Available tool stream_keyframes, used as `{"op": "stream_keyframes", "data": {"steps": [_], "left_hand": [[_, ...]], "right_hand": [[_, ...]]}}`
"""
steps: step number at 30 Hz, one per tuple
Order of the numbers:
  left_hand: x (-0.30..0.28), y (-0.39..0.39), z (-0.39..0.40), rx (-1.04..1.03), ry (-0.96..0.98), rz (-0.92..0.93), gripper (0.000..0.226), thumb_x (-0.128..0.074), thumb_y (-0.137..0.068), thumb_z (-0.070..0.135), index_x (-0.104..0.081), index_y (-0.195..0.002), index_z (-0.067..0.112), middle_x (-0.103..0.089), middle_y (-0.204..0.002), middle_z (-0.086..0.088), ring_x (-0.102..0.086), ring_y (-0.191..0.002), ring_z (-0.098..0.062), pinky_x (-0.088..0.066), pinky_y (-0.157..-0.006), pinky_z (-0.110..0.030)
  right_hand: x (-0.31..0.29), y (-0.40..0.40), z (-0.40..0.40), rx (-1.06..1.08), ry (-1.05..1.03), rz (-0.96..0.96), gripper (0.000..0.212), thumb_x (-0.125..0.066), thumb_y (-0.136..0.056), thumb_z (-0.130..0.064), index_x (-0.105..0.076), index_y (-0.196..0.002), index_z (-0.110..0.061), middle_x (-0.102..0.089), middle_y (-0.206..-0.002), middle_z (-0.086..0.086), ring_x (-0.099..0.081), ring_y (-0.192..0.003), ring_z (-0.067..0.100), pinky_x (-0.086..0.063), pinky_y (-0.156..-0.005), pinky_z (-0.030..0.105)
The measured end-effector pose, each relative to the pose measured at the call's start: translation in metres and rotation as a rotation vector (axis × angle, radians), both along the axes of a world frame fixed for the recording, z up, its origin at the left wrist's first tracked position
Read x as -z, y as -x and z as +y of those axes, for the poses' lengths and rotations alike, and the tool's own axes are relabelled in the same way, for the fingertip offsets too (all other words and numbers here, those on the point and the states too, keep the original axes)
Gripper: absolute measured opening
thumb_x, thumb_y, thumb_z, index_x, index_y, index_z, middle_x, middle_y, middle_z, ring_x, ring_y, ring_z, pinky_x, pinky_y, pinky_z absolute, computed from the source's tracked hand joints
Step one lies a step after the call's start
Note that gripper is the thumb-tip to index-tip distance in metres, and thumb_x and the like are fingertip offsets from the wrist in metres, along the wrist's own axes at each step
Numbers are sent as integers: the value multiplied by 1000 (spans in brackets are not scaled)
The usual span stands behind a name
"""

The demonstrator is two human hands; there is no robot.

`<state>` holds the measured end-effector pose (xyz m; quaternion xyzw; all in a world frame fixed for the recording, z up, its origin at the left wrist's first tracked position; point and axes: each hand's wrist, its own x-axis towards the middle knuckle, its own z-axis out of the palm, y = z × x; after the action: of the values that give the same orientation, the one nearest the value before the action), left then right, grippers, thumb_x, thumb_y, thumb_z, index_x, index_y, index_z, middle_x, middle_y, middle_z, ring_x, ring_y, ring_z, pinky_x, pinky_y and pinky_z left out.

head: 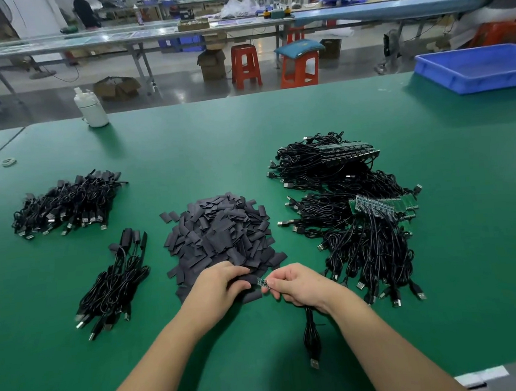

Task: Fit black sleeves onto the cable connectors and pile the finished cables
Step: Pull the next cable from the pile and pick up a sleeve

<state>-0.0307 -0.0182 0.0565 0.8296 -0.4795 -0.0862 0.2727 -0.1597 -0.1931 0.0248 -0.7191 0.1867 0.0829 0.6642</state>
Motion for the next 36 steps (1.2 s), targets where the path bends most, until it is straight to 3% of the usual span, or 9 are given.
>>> {"op": "stream_keyframes", "data": {"steps": [7, 21, 28, 31, 36], "left_hand": [[2, 0, 2, -4, 1, 1, 26, -68, -91, 27, -72, -115, 22, -64, -96, 10, -59, -92, -8, -35, -80, -10], [1, -3, -2, 37, -77, -6, 26, -69, -90, 29, -72, -115, 22, -66, -103, 6, -61, -99, -12, -39, -84, -15], [1, 2, -8, 146, -113, -73, 28, -64, -93, 32, -70, -119, 23, -62, -102, 6, -59, -100, -13, -45, -89, -26], [0, 4, -9, 188, -144, -125, 29, -60, -95, 35, -67, -122, 26, -63, -106, 6, -58, -102, -12, -46, -89, -26], [0, 14, -16, 162, -106, -121, 28, -59, -96, 34, -68, -122, 26, -67, -106, 4, -61, -100, -15, -44, -86, -25]], "right_hand": [[1, -2, -1, -30, 76, 20, 24, -52, -103, -28, -73, -93, -20, -59, -67, -9, -36, -47, 4, -29, -43, 15], [0, -4, -1, -66, 86, 20, 24, -53, -103, -28, -73, -93, -20, -59, -68, -8, -36, -45, 3, -29, -43, 15], [0, -1, 1, -57, 32, 2, 29, -54, -101, -30, -70, -79, -21, -54, -54, -12, -30, -42, 6, -24, -41, 19], [0, 0, 0, -65, 69, -5, 32, -57, -99, -34, -70, -73, -23, -50, -47, -10, -34, -40, 8, -30, -43, 23], [2, 0, 0, 12, 18, -55, 16, -58, -99, -22, -72, -93, -19, -73, -80, -2, -43, -47, 6, -38, -45, 21]]}}
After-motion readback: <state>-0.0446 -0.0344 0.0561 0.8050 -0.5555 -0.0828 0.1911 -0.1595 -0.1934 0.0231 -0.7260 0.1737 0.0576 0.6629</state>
